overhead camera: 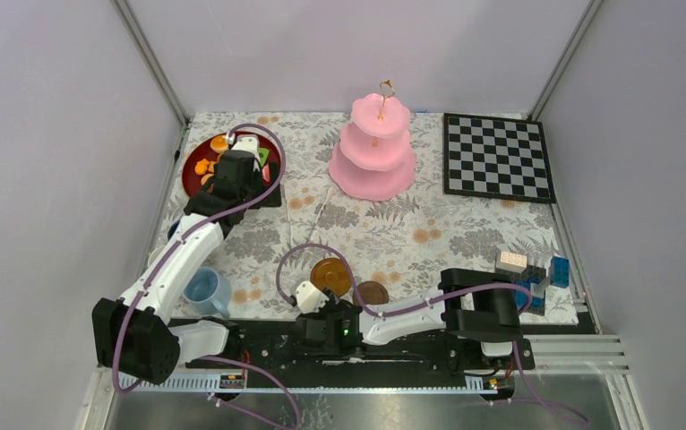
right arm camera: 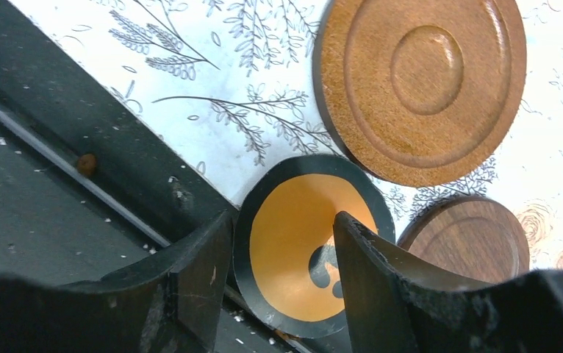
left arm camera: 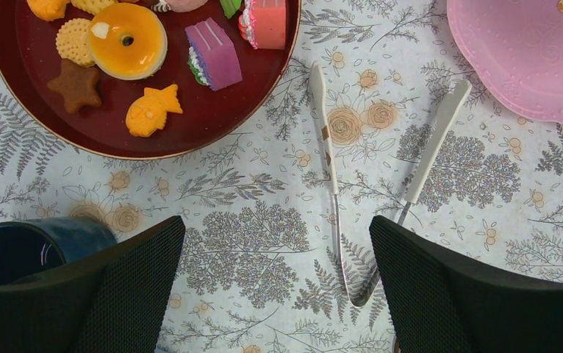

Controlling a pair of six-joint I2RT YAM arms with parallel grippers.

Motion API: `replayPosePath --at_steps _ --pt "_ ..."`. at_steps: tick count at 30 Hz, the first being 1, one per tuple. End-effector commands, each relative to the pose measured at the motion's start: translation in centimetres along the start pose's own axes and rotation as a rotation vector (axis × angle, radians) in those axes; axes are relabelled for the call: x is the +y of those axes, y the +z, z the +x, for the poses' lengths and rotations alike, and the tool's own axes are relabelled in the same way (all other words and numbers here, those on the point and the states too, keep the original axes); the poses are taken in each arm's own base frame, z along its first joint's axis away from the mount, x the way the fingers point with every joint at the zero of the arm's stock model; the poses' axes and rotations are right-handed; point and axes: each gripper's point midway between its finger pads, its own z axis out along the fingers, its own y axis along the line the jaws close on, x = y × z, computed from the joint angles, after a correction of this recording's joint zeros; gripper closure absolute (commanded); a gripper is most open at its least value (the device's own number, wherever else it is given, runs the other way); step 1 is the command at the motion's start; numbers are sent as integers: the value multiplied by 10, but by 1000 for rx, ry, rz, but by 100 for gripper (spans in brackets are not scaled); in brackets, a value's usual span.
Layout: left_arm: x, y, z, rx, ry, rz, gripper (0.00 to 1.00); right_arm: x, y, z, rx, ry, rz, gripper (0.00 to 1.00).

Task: Serve the afternoon tea
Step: Adjust the coaster at the center of the board.

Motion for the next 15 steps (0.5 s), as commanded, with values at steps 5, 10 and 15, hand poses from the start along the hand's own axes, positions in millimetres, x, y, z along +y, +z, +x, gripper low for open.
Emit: replayPosePath --at_steps 5,10,15 --pt "-10 7 -2 -6 -33 46 1 -31 -3 -14 -102 -17 121 40" --pt "-19 11 9 37 -56 88 1 -49 0 -16 -116 -21 98 37" --pt "-31 14 21 81 -105 141 1 -47 -8 -13 -133 -80 -69 17"
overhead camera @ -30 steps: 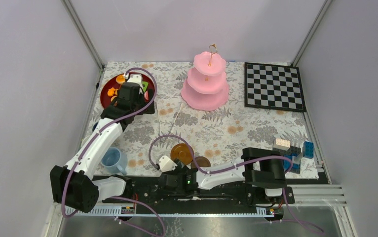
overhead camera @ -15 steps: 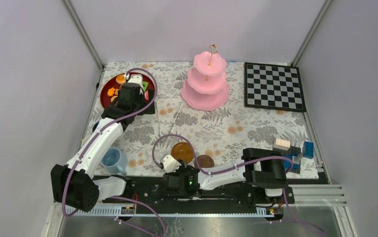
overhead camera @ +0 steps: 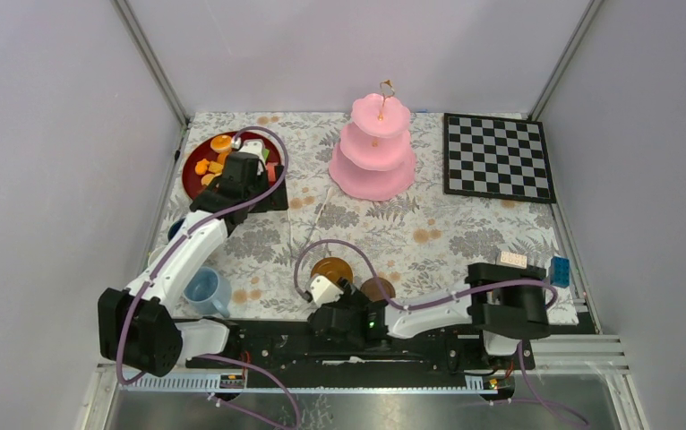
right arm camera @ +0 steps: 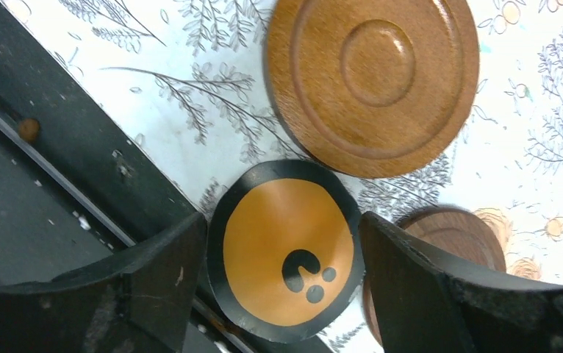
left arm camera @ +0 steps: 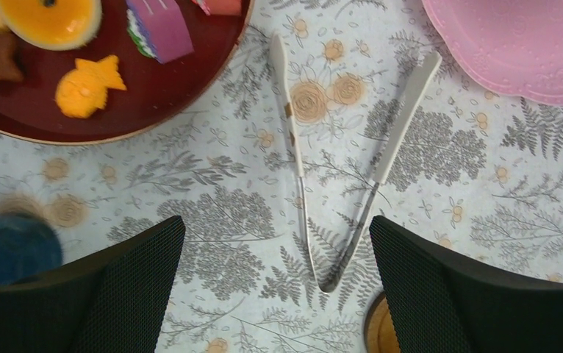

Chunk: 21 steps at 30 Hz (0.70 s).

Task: Serve the afternoon tea
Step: Adjust the coaster at the center of the board.

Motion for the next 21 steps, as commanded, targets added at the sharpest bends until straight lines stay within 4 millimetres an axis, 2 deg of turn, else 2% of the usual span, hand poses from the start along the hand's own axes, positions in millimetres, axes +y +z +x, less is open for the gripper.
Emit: replayPosePath --at_steps 1,5,8,12,17,21 --pt "-16 6 10 27 -78 82 1 -16 -11 -18 -74 -63 -81 15" --pt "-21 14 28 66 -159 98 1 -11 -22 -15 -87 -117 -170 12" --pt "-14 20 37 69 -223 53 1 -13 -28 -17 -123 -127 -198 13" --pt "-15 35 49 116 -250 39 1 -25 -39 -25 -176 -76 -203 23" --pt "-29 62 58 178 -165 80 1 -39 -63 -48 -300 84 -263 13" --pt "-43 75 72 152 -102 91 1 -55 -70 -53 -363 177 -275 7"
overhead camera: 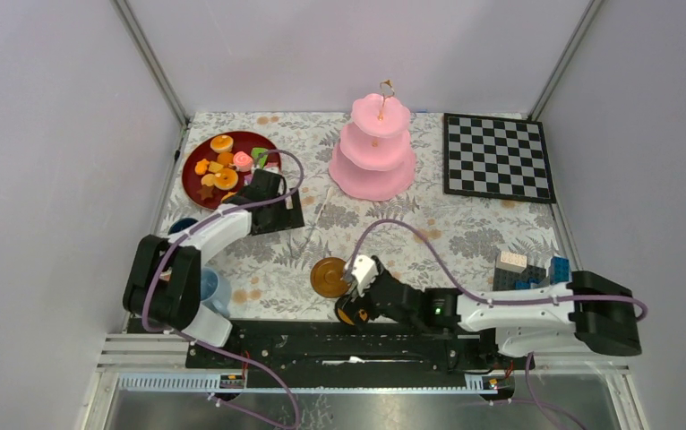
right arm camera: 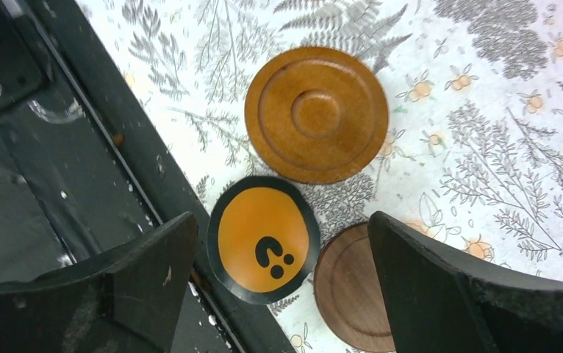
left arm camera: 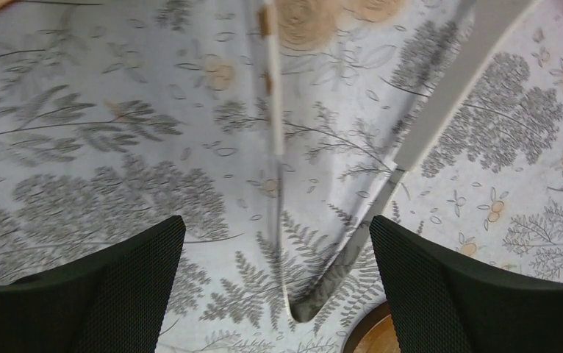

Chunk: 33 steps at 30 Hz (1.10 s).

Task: Serve the afternoon tea
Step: Adjust the coaster at the center of the board, then pick up the clamp from the center of the board.

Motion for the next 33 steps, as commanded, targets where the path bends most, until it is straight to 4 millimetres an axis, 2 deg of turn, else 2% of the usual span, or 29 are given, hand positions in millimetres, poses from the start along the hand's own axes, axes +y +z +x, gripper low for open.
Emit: replayPosePath --at_steps 1,6,12,16,21,24,29,33 --pt "-29 8 -14 -127 70 65 1 -6 -7 -23 -120 112 -27 6" --pt "-32 26 2 -224 144 3 1 -12 -17 -32 -160 113 -23 2" --pt "-27 34 7 -291 137 -3 1 -23 -34 -39 -206 119 -2 0" --pt "-42 31 3 -368 130 21 1 -28 -41 -37 -260 152 3 0" --pt "-45 46 22 -384 72 -23 2 -28 -43 -40 -304 180 -7 0" --pt "-51 47 29 -404 129 -60 5 -30 -45 -40 -298 190 2 0" --pt "-40 51 39 -429 129 -100 6 -34 -49 -39 -322 207 11 0" --pt "-36 57 43 -442 114 -98 12 -37 -49 -40 -322 209 30 0"
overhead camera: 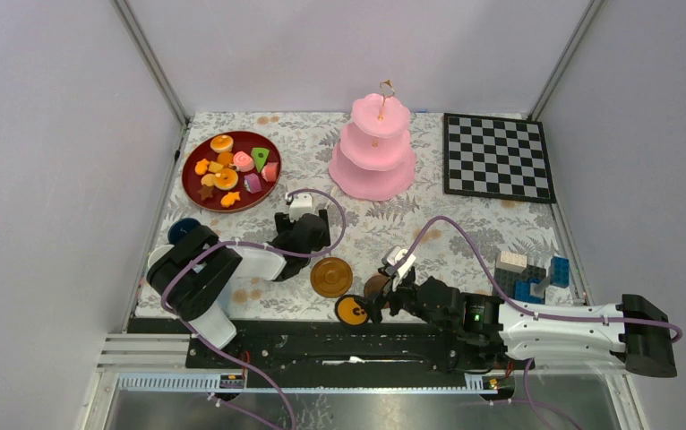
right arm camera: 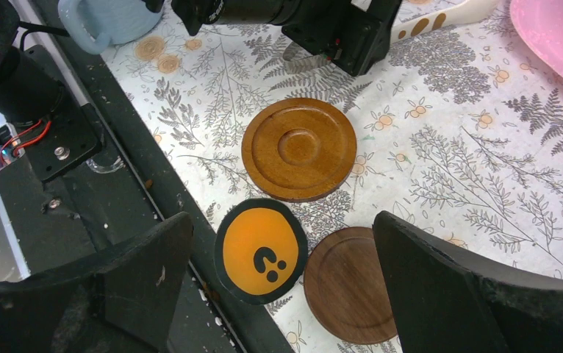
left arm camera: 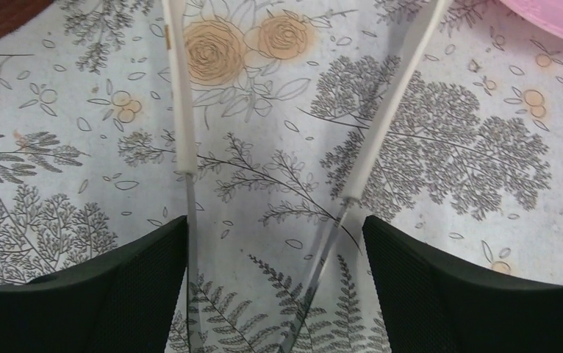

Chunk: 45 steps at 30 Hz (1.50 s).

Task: Serve the afternoon tea
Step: Pick up the clamp from the center of the board, then pick up the desert from the tray.

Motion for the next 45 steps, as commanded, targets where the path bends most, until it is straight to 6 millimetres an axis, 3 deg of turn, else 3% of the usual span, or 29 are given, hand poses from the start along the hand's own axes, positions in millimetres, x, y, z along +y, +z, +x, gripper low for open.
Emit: replayPosePath --at_steps 1,7,11,24,31,38,42,45 --pt "14 6 21 11 -21 -49 16 -9 1 -14 -61 32 58 0" --pt "14 3 11 -9 -8 -53 35 -21 2 -12 -68 51 128 0" --pt "11 -3 -3 -25 -12 -44 42 -24 2 -10 -73 59 146 0" --pt "-14 -23 -54 -16 10 29 53 -33 -5 -16 -106 85 184 0" --pt "-18 -47 -90 62 22 90 54 -37 -7 -22 -109 80 207 0" --pt "-1 -97 -159 110 -52 226 53 -38 -11 -31 -133 114 216 1" --pt "26 -120 -189 126 -76 251 51 -38 -10 -39 -150 152 232 0" --pt "52 -125 -196 160 -104 251 51 -33 -5 -51 -140 170 241 0"
